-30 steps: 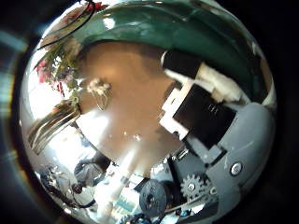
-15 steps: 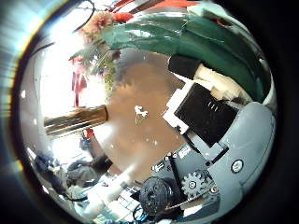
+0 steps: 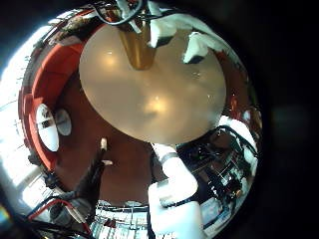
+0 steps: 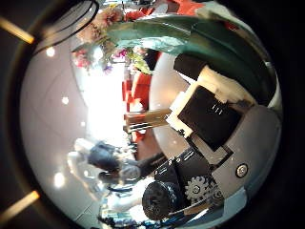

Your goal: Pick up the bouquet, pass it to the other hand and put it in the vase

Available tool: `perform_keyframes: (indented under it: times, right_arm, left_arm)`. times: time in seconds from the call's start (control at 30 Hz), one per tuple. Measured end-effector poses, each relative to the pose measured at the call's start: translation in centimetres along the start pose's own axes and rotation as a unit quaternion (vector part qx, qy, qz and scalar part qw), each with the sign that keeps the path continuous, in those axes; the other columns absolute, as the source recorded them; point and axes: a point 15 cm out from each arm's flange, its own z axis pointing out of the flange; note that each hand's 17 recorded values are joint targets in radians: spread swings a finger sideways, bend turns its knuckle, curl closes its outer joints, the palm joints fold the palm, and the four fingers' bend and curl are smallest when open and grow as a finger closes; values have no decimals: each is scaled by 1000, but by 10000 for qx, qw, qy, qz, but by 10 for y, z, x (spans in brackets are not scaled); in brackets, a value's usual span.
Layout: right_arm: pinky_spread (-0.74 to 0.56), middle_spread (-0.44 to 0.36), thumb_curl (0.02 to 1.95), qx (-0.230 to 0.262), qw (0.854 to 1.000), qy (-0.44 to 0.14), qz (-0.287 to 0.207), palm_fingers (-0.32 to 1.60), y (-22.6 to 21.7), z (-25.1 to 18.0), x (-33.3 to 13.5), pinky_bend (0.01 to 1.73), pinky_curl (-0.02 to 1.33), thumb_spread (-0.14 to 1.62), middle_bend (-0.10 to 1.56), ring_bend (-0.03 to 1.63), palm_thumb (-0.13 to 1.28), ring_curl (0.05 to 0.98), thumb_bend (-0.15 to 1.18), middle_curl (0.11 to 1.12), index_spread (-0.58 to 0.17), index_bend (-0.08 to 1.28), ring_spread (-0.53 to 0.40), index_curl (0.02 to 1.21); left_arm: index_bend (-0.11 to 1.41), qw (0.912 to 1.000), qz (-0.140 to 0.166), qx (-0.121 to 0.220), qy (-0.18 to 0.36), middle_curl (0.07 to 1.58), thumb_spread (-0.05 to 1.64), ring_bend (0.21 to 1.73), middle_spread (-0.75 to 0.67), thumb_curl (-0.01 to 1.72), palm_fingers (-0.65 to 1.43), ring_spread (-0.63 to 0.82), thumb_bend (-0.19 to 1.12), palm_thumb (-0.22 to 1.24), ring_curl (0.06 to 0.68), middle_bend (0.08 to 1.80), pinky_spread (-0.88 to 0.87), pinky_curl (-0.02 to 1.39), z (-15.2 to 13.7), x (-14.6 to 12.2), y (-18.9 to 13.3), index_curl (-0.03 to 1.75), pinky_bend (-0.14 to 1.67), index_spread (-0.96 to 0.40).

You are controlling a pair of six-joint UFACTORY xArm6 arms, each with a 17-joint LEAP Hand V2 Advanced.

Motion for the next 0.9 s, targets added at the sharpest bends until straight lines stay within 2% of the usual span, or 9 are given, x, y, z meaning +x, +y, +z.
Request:
perform_keyframes:
  times: [0.17, 0.3, 0.43, 0.53, 0.63, 0.8, 0.9]
  right_arm:
    - [-176, -137, 931, 24, 9920, -1164, -492, 1125, 14, -29, -33, 1263, 878, 910, 1352, 1430, 1189, 764, 10, 876, -291, 1074, -203, 1074]
    - [-174, -131, 957, -27, 9781, -1944, -746, 1128, 23, -41, -60, 1255, 898, 917, 1357, 1431, 1188, 760, 5, 865, -283, 1081, -201, 1065]
    - [-173, -128, 981, -308, 9642, -2414, -1052, 1127, 39, -43, -79, 1245, 917, 923, 1363, 1434, 1186, 757, -1, 856, -276, 1086, -200, 1057]
    - [-173, -126, 997, -549, 9517, -2694, -1364, 1129, 53, -42, -96, 1236, 929, 926, 1366, 1438, 1185, 757, -3, 849, -271, 1093, -200, 1052]
    - [-173, -124, 1012, -869, 9385, -2868, -1714, 1131, 70, -34, -113, 1228, 941, 926, 1368, 1441, 1179, 755, -5, 844, -267, 1099, -199, 1048]
    - [-174, -123, 1035, -1332, 9197, -2912, -2271, 1128, 97, -14, -141, 1219, 959, 926, 1375, 1443, 1173, 754, -4, 836, -262, 1107, -199, 1043]
    - [-175, -122, 1049, -1525, 9096, -2913, -2541, 1127, 110, -8, -152, 1214, 969, 928, 1378, 1444, 1166, 754, -5, 831, -259, 1110, -199, 1039]
  left_arm:
    - [192, 9979, 97, 375, 516, 348, 1234, 696, 306, 266, 234, 390, -16, 182, 189, 218, 457, 325, -9, 17, -8, 339, 310, 37]
    - [195, 9891, 183, 827, 1206, 359, 1228, 682, 271, 264, 286, 368, -21, 169, 182, 235, 429, 320, -24, 36, -20, 354, 283, 41]
    - [187, 9669, 442, 1333, 2132, 371, 1216, 671, 243, 264, 308, 347, -20, 158, 177, 240, 404, 320, -50, 69, -33, 367, 266, 44]
    - [175, 9432, 567, 1715, 2789, 373, 1194, 658, 246, 266, 287, 360, -24, 146, 173, 232, 398, 326, -73, 85, -39, 366, 276, 58]
    - [155, 9156, 736, 2025, 3396, 375, 1143, 604, 300, 274, 145, 436, -26, 138, 166, 205, 433, 343, -95, 102, -45, 357, 300, 108]
    - [147, 8799, 815, 2236, 4113, 353, 1065, 596, 388, 284, 77, 510, -27, 133, 161, 191, 469, 346, -108, 118, -53, 331, 327, 160]
    - [148, 8625, 880, 2382, 4378, 347, 1035, 606, 417, 290, 65, 528, -24, 137, 166, 193, 477, 350, -115, 126, -54, 318, 342, 174]
